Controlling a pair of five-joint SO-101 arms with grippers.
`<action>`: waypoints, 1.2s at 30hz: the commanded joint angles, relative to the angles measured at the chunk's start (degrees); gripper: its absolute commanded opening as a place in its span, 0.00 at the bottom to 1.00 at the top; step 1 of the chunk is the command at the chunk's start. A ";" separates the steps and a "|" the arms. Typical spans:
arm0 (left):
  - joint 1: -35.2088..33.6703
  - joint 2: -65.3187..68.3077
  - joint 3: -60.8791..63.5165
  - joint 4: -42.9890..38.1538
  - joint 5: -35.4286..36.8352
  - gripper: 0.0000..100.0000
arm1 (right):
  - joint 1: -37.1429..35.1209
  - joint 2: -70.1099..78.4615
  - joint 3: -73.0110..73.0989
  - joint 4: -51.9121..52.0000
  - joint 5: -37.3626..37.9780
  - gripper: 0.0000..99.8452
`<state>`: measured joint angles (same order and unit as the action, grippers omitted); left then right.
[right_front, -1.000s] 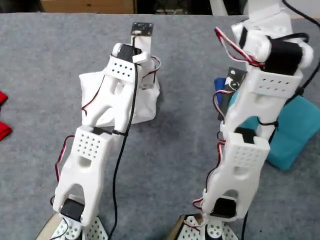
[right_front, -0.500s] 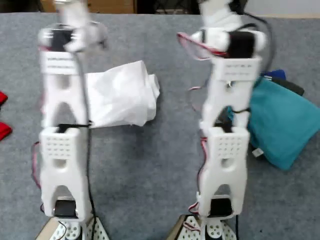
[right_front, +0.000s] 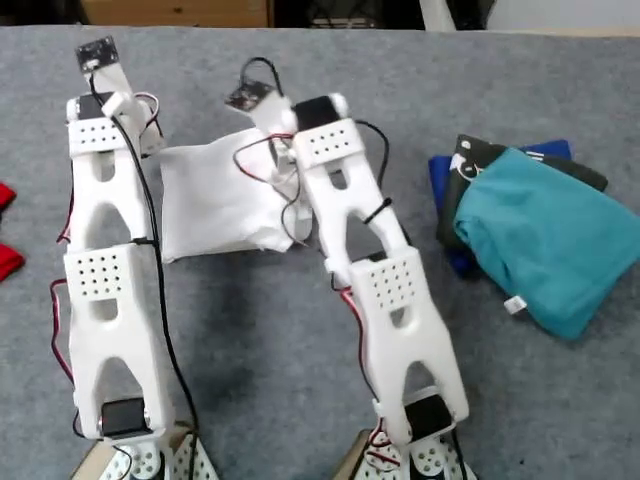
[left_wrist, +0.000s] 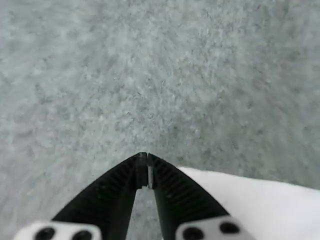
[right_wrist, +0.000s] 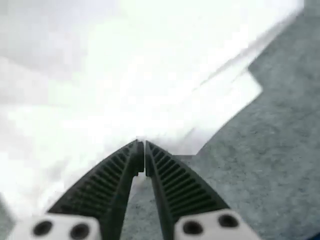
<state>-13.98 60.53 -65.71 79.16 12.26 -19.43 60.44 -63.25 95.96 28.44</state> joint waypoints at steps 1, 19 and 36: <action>0.75 0.70 -0.75 -2.55 -0.26 0.03 | 3.60 1.63 -2.07 0.18 -0.09 0.01; 6.37 5.27 -25.89 17.76 -13.89 0.03 | -0.26 -8.13 -11.03 5.19 -0.44 0.01; 3.65 14.33 -21.32 7.82 -14.33 0.03 | 3.87 -3.91 -4.26 5.27 -0.35 0.01</action>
<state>-8.97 75.65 -85.32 87.52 -1.45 -17.05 61.41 -63.25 100.62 28.53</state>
